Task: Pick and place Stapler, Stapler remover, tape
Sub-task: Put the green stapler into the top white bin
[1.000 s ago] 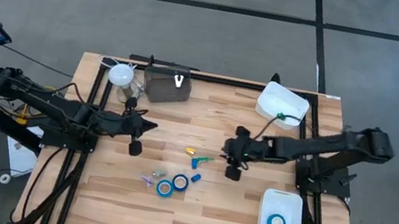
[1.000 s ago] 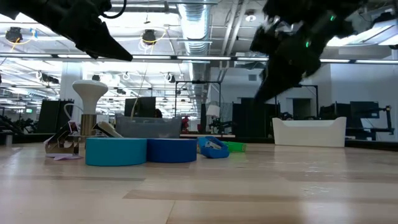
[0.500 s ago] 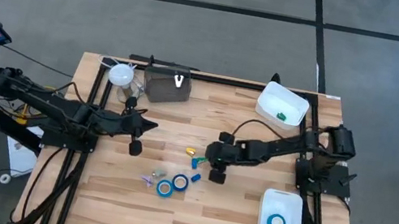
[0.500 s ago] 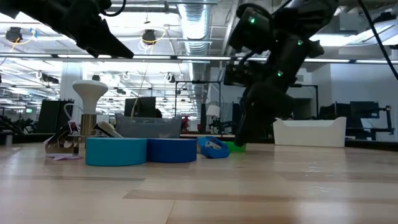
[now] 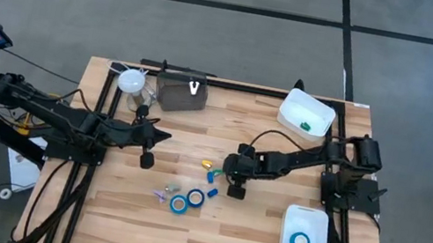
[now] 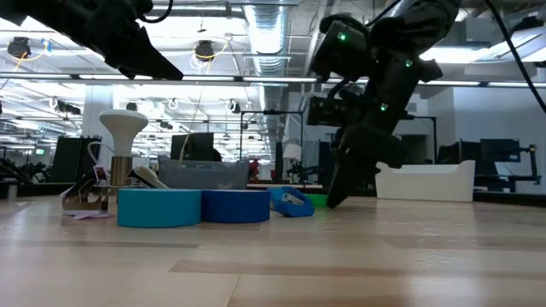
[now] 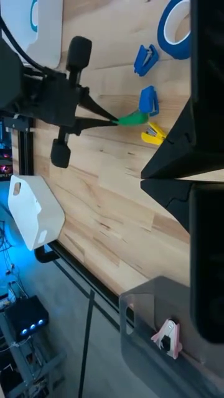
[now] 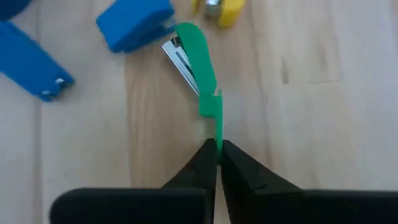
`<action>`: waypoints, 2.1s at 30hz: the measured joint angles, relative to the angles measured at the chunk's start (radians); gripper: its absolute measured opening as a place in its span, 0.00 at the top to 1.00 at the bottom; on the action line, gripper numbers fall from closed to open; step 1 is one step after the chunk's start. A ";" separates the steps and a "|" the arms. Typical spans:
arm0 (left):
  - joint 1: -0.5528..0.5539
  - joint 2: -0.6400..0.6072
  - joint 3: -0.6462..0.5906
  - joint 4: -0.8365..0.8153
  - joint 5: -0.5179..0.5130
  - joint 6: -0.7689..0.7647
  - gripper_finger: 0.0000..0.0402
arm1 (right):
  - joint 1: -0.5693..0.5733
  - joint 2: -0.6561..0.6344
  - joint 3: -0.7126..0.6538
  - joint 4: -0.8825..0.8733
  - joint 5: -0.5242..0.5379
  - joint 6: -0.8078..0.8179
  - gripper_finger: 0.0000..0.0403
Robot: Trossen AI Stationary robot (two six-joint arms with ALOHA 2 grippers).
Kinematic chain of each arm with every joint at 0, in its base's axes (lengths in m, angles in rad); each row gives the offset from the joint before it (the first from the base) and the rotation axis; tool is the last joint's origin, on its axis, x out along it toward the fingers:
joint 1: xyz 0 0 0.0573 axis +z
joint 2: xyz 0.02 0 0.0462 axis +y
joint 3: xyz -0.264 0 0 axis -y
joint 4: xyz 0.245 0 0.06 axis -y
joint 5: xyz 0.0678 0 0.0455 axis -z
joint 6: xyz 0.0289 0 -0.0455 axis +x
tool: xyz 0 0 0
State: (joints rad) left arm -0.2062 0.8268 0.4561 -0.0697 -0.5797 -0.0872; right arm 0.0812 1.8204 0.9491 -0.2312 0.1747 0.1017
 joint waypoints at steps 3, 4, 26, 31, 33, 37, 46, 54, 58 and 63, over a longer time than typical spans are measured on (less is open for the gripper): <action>0.000 0.000 0.000 0.000 0.000 0.000 0.99 | -0.003 -0.022 0.000 -0.004 0.009 0.001 0.98; 0.000 0.000 0.000 0.000 0.000 0.000 0.99 | -0.007 -0.036 0.000 -0.004 0.010 0.000 0.99; 0.000 0.000 0.000 0.000 0.000 -0.008 0.99 | -0.298 -0.608 0.001 -0.636 0.325 0.117 1.00; 0.000 0.000 0.000 0.000 0.000 -0.008 0.99 | -0.436 -0.697 0.001 -0.721 0.325 0.120 1.00; 0.000 0.000 0.000 0.000 0.000 -0.008 0.99 | -0.495 -0.711 0.001 -0.744 0.325 0.123 1.00; 0.000 0.000 0.000 0.001 0.000 -0.008 0.99 | -0.616 -0.707 -0.002 -0.790 0.324 0.158 1.00; 0.000 0.000 0.000 0.004 0.000 -0.008 0.99 | -0.796 -0.576 -0.043 -0.770 0.318 0.149 1.00; 0.000 0.000 0.000 0.004 0.000 -0.008 0.99 | -0.880 -0.421 -0.043 -0.663 0.223 0.132 1.00; 0.000 0.000 0.000 0.004 0.000 -0.008 0.99 | -0.902 -0.343 -0.043 -0.622 0.218 0.126 1.00; 0.000 0.000 0.000 0.004 0.000 -0.008 0.99 | -0.925 -0.267 -0.042 -0.587 0.214 0.127 1.00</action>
State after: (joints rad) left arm -0.2064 0.8268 0.4561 -0.0662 -0.5793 -0.0950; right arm -0.8435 1.5530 0.9073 -0.8187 0.3889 0.2283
